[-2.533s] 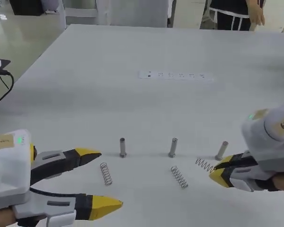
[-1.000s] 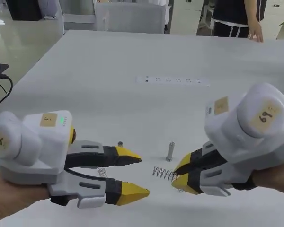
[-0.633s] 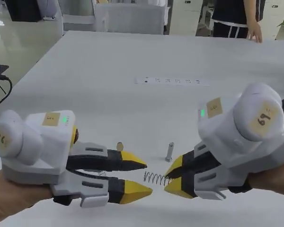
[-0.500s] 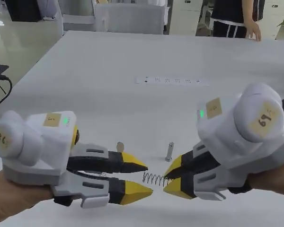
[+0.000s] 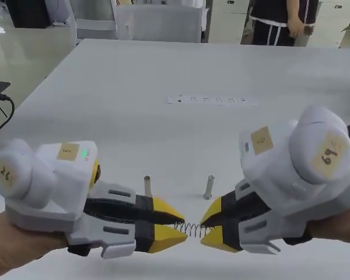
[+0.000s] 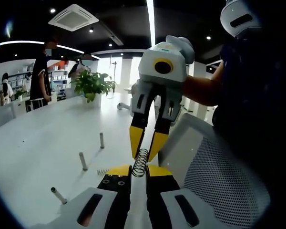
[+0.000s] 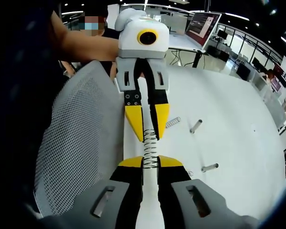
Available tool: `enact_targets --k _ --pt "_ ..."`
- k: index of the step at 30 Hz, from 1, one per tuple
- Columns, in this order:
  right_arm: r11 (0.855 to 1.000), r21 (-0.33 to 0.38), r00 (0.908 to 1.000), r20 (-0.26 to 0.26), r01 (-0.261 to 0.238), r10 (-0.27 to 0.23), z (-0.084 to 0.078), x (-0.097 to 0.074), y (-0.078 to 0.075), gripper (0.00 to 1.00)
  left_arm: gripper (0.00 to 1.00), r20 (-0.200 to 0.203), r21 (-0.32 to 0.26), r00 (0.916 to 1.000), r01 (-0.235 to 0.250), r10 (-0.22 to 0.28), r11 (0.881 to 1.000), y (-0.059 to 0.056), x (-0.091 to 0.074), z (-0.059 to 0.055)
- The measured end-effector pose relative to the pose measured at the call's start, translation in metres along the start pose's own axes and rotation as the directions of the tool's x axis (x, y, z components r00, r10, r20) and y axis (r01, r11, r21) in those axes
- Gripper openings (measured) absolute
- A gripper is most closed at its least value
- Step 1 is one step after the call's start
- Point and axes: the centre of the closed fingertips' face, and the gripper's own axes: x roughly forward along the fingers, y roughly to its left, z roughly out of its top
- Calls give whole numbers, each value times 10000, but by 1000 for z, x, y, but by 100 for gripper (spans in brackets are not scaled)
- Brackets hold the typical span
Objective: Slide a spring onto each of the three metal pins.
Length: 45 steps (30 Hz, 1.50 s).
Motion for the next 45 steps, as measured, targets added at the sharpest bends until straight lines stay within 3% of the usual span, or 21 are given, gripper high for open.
enact_targets --k 23,32,45 --pt "9991 91 9982 433 -411 407 1 -2 10 8 1 137 -633 9981 605 -597 9962 -11 -2 5" --pt "9987 152 9977 480 -489 482 0 2 10 9 1 676 -730 9956 696 -647 9949 -13 -4 19" --pt "9986 366 9975 612 -378 356 7 -3 7 8 1 684 -670 9958 652 -606 9956 -10 -5 16"
